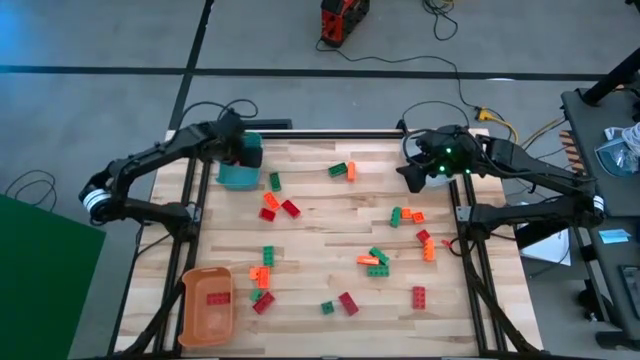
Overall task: Sort blocks
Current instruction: Put the orange game piece into the blue bin
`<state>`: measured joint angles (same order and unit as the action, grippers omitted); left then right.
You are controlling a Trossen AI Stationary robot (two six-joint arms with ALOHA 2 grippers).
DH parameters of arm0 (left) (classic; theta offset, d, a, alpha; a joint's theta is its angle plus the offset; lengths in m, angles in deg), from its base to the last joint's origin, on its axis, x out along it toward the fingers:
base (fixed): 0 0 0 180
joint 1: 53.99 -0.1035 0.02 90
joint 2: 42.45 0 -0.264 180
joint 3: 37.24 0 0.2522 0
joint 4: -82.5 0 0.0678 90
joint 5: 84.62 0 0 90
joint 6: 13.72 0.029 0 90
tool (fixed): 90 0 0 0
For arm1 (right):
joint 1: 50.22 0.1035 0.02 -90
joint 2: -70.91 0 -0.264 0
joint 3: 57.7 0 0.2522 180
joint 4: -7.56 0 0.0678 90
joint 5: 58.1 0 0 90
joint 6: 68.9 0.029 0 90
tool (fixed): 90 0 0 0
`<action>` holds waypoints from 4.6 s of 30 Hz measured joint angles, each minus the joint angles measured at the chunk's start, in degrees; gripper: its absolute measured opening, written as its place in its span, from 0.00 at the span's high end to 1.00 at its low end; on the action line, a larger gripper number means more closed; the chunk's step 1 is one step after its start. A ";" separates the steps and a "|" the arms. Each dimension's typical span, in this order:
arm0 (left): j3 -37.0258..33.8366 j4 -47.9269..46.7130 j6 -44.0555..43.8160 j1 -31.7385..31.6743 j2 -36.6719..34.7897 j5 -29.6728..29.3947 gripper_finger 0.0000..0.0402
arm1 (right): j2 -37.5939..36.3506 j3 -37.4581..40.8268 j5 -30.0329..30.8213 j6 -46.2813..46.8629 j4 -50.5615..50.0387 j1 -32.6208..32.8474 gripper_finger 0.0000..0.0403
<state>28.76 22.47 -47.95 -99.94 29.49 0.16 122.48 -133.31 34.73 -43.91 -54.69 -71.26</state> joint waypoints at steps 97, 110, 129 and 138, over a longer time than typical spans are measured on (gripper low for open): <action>-6.20 13.75 9.77 -1.60 -21.05 8.85 0.57 | 30.32 -15.42 -2.55 13.37 -21.88 36.61 0.46; -6.18 13.73 10.42 -1.60 -21.05 8.91 0.57 | 29.53 -2.85 -3.23 25.18 -15.69 43.65 0.46; -6.18 13.73 10.64 -1.60 -21.05 8.90 0.57 | 17.38 12.13 -9.66 79.36 -18.27 46.27 0.46; -6.18 14.34 10.50 -1.60 -21.05 8.82 0.57 | 16.02 19.20 -8.79 83.53 -13.54 46.27 0.46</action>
<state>22.58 36.81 -37.45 -101.54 8.44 8.98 138.51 -114.11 25.94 39.62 -68.23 -24.99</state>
